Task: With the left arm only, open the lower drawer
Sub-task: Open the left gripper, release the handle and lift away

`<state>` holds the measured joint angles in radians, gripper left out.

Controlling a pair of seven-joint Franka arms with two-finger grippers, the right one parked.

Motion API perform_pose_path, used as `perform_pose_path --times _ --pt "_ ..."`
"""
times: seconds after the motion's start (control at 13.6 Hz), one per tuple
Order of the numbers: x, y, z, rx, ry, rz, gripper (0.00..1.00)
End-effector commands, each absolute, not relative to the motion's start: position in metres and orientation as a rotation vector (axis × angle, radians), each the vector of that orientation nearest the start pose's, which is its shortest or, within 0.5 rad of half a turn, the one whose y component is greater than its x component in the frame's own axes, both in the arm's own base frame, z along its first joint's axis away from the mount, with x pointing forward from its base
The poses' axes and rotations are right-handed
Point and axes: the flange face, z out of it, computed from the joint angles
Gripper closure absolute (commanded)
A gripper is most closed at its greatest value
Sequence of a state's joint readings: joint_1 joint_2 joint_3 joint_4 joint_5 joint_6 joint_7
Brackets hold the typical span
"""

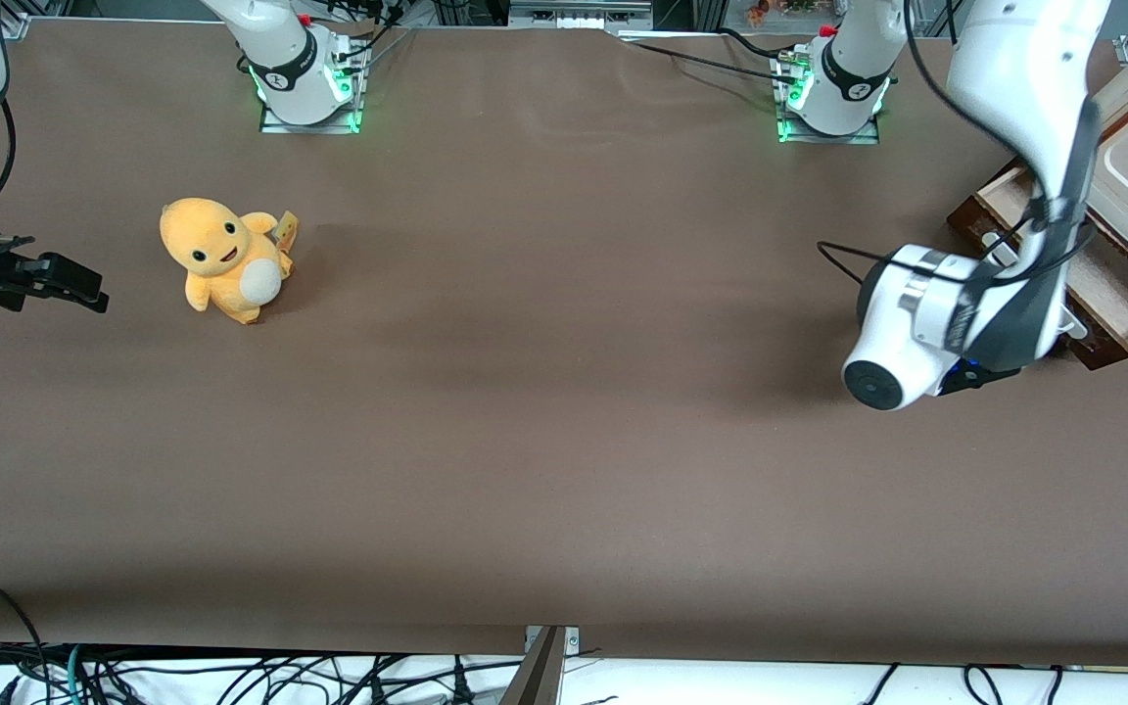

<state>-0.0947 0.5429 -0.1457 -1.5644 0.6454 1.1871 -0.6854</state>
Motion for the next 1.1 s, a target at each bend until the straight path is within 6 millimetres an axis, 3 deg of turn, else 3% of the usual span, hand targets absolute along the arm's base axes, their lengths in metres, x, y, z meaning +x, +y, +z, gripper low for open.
perform_pose_path --times 0.0,0.22,0.37,0.59,0.74,1.03 --pt "0.601 -0.071 0.374 -2.278 -0.285 0.661 0.0" --pt "0.612 -0.077 0.437 -2.523 -0.181 0.67 0.0" --pt "0.619 -0.058 0.474 -2.702 -0.142 0.674 0.0" --pt "0.616 -0.058 0.52 -2.971 -0.033 0.648 0.0" --pt "0.612 -0.068 0.547 -3.004 -0.001 0.566 0.0" --pt "0.613 -0.085 0.577 -3.117 0.195 0.31 0.0"
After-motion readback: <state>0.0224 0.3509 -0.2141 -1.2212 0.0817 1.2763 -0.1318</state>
